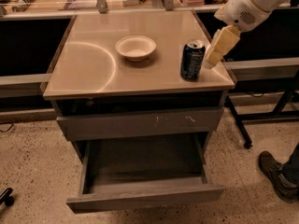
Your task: Place pepsi can into middle drawer
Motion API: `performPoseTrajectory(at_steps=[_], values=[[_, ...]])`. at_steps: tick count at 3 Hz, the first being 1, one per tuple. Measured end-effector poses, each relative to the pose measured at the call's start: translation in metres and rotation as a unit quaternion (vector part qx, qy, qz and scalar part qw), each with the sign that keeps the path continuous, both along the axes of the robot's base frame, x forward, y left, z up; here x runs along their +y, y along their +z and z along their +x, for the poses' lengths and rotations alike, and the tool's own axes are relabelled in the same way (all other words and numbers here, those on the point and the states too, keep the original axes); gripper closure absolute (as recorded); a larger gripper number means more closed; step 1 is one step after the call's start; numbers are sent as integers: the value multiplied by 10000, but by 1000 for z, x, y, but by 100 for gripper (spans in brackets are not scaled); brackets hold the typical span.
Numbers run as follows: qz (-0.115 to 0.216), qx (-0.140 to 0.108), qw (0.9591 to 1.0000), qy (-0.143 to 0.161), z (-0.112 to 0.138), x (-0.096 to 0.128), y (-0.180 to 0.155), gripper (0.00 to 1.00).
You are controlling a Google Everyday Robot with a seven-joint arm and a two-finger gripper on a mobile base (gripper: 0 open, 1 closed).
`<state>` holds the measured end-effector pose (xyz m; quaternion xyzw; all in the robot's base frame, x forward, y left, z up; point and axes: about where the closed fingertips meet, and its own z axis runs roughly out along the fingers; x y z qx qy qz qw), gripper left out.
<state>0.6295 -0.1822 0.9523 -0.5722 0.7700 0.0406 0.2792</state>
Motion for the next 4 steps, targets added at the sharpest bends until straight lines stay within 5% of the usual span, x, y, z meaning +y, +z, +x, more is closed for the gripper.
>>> performPoseTrajectory(at_steps=[2,4], values=[[455,-4,9990,-8,41,8,-29,0],[538,203,9983,53,60,23,-58,1]])
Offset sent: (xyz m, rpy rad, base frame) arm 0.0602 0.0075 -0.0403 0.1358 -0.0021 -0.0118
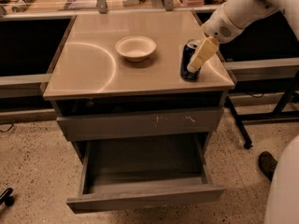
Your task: Place pepsi can into middle drawer
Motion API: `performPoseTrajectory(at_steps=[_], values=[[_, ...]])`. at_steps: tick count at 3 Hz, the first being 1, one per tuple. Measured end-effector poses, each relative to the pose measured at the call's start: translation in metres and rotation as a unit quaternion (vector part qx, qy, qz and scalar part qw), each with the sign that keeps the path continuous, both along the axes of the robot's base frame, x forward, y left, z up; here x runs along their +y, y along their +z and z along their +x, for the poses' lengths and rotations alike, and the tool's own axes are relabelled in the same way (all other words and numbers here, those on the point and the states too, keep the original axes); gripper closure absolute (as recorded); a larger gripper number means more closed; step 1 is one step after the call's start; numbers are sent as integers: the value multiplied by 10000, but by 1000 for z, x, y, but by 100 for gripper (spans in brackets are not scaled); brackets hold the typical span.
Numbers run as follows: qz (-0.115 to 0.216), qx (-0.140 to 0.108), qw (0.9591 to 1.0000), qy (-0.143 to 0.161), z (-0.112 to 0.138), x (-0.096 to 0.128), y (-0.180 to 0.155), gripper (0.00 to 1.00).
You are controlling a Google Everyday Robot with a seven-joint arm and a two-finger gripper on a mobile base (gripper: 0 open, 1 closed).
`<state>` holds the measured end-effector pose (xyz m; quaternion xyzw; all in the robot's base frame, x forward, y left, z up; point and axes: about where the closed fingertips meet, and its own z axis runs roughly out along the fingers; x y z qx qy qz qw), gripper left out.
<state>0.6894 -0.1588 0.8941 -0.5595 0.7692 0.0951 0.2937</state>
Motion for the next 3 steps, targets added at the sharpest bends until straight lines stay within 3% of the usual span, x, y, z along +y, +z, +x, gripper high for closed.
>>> performPoseTrajectory(at_steps=[3], values=[[-72,100,9999,38,1,6,-12,69]])
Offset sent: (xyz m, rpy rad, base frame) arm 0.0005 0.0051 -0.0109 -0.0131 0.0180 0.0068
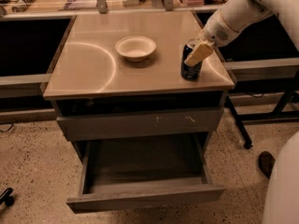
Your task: Place pepsi can into middle drawer
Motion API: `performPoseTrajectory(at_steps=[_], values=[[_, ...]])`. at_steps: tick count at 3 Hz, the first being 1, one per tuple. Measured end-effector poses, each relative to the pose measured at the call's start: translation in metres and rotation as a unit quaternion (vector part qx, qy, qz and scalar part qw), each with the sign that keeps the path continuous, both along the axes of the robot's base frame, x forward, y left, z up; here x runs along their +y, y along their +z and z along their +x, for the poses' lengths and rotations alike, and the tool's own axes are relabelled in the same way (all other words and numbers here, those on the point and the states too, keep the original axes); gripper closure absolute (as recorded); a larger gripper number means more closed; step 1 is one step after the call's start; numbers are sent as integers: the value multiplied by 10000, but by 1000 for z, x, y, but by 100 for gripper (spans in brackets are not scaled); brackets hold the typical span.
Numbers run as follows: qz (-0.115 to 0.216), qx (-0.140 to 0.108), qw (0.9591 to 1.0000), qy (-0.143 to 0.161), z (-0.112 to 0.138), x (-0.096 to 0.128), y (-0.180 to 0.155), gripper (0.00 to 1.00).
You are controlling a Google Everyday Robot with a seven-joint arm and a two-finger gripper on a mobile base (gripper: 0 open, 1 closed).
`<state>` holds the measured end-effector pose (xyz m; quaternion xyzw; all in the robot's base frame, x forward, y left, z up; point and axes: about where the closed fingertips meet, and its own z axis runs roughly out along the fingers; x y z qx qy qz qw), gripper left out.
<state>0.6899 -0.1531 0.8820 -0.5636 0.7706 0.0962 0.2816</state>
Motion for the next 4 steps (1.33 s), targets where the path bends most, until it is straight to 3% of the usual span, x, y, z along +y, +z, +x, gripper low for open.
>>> performPoseTrajectory(at_steps=[1,2,4], values=[[0,0,10000,1,0,0,0,92],[-3,74,9998,157,-22,-1,1,100],[-12,241,9986,476,-110,-7,17,100]])
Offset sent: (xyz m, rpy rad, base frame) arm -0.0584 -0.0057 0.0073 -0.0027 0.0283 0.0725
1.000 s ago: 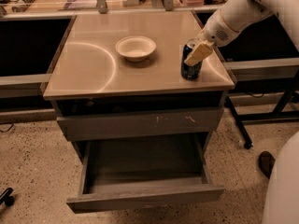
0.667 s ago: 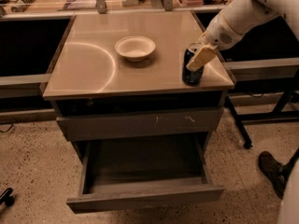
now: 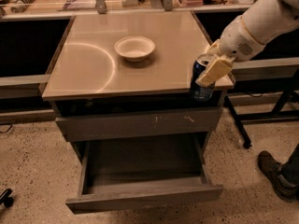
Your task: Place pepsi can into middle drawer
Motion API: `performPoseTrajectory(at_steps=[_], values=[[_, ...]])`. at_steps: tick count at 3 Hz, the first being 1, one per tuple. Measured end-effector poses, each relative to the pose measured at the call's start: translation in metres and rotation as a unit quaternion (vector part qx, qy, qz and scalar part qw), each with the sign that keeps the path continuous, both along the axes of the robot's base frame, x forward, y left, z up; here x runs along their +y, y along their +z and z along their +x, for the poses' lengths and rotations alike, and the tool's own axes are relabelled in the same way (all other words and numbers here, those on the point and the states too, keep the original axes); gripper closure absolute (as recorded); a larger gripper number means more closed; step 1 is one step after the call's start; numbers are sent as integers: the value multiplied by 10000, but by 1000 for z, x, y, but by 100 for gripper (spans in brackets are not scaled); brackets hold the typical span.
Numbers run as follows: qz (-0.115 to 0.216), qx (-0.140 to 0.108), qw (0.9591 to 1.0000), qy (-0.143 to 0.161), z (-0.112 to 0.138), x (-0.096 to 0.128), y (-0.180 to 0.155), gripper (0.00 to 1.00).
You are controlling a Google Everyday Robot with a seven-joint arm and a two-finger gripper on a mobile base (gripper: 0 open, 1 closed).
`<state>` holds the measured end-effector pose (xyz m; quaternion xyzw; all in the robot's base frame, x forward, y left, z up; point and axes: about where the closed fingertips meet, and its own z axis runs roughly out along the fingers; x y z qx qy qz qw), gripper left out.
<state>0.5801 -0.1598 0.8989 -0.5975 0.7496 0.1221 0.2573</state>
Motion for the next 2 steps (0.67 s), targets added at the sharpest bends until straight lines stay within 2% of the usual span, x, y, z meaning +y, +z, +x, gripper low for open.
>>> performPoseTrajectory(at_steps=[1,2], values=[[175,168,9985,497,-67,6,9,100],[206,170,9983,517,-70,6,8,100]])
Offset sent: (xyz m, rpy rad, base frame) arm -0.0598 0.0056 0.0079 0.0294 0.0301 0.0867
